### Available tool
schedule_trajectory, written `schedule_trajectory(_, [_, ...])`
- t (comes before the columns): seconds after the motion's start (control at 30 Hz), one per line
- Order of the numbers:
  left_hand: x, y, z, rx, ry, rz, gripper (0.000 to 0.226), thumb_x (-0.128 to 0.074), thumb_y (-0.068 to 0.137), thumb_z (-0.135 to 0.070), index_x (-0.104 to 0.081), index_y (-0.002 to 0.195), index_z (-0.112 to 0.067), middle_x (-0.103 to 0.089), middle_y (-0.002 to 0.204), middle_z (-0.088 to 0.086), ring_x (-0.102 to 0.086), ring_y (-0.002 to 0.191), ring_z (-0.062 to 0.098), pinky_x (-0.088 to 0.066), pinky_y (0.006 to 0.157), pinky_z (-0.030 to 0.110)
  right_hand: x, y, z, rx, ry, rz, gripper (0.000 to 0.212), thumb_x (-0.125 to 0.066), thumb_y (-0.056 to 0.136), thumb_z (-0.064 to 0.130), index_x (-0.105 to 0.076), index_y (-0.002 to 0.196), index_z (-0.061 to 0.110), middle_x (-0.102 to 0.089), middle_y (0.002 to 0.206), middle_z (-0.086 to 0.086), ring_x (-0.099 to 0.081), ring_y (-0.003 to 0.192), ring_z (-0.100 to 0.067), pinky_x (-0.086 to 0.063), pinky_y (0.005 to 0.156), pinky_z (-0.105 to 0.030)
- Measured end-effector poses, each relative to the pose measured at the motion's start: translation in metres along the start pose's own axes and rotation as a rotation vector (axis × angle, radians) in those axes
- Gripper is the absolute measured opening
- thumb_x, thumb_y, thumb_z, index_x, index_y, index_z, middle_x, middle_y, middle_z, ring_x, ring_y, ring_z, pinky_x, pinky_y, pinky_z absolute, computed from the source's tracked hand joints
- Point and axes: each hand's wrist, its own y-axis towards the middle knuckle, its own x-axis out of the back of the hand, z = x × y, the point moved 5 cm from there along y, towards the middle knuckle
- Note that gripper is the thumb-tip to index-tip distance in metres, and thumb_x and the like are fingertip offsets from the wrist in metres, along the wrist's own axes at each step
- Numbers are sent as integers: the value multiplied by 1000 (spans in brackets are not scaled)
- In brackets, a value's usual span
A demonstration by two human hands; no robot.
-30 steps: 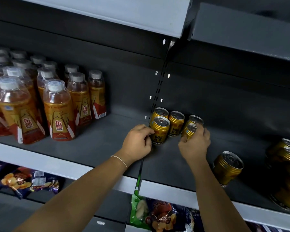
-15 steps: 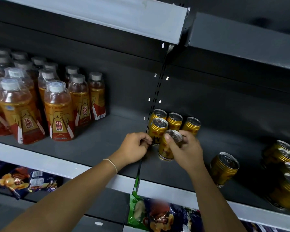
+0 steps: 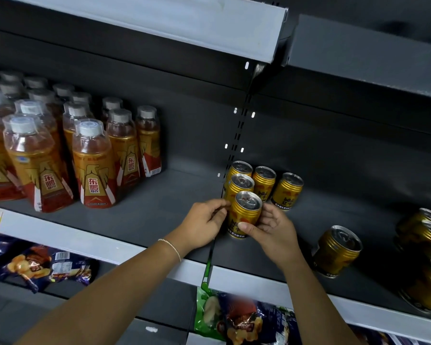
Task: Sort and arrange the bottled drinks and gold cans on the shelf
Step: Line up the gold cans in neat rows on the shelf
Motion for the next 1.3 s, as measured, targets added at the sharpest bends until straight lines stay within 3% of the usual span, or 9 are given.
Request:
schedule_trajectory(0.13, [8, 1, 7, 66, -34, -130, 23, -50, 94, 2, -69, 102, -7, -72, 96, 3, -67, 90, 11, -52, 85, 22, -1, 2, -7, 27, -15, -27, 70, -91, 64, 22, -58, 125, 25, -72, 115, 8, -68, 107, -9, -56, 89, -27])
schedule_trajectory(0.2, [11, 2, 9, 87, -30, -185, 25, -49, 92, 6, -69, 98, -8, -72, 89, 3, -67, 85, 13, -51, 82, 18, -3, 1, -7, 52, -20, -12, 63, -87, 70, 18, -58, 125, 27, -71, 117, 10, -66, 109, -9, -54, 92, -26])
schedule_trajectory(0.3, [7, 2, 9, 55, 12, -135, 26, -51, 93, 2, -71, 104, -9, -72, 94, 2, -67, 88, 13, -48, 81, 11, -6, -1, -6, 77, -46, 10, 52, -80, 79, 14, -57, 122, 34, -69, 116, 19, -65, 110, -4, -52, 90, -17])
schedule_trajectory(0.5, [5, 1, 7, -31, 40, -80, 28, -54, 94, -4, -71, 115, -14, -70, 110, 3, -64, 100, 11, -47, 88, 11, -6, -6, -2, 116, -64, 22, 47, -69, 90, 11, -53, 128, 34, -66, 118, 28, -61, 115, 1, -48, 92, -12])
schedule_trajectory(0.6, [5, 1, 7, -40, 50, -78, 31, -54, 93, 0, -70, 117, -11, -70, 110, 6, -64, 100, 14, -45, 87, 9, -6, -6, -1, 122, -64, 15, 47, -70, 89, 13, -53, 124, 40, -66, 120, 27, -61, 115, 0, -48, 93, -13])
schedule_trajectory(0.77, [4, 1, 6, -57, 76, -69, 31, -54, 93, 1, -69, 118, -8, -70, 107, 8, -64, 96, 15, -47, 86, 13, -7, -3, -12, 57, -46, 20, 67, -86, 74, 10, -55, 119, 49, -66, 121, 22, -62, 115, -3, -51, 95, -22])
schedule_trajectory(0.93, [4, 1, 1, -55, 67, -64, 31, -53, 90, 6, -69, 115, -5, -68, 101, 4, -58, 81, -9, -39, 77, 1, -8, 1, -16, 47, -35, -5, 67, -83, 74, 3, -57, 118, 46, -67, 123, 13, -63, 116, -6, -50, 100, -31])
schedule_trajectory(1.17, [3, 1, 3, -48, 88, -74, 29, -55, 90, 1, -69, 114, -8, -68, 104, 6, -61, 89, 9, -41, 79, 2, -10, -1, -15, 47, -43, 16, 67, -79, 78, 0, -53, 129, 35, -67, 124, 12, -62, 117, -4, -50, 99, -25])
schedule_trajectory(1.3, [4, 1, 0, -48, 70, -79, 32, -49, 86, -10, -70, 109, -10, -67, 97, -4, -63, 87, 5, -46, 78, 7, -11, -3, -12, 60, -85, 21, 67, -77, 81, 0, -51, 127, 42, -64, 122, 23, -60, 117, 1, -49, 97, -18])
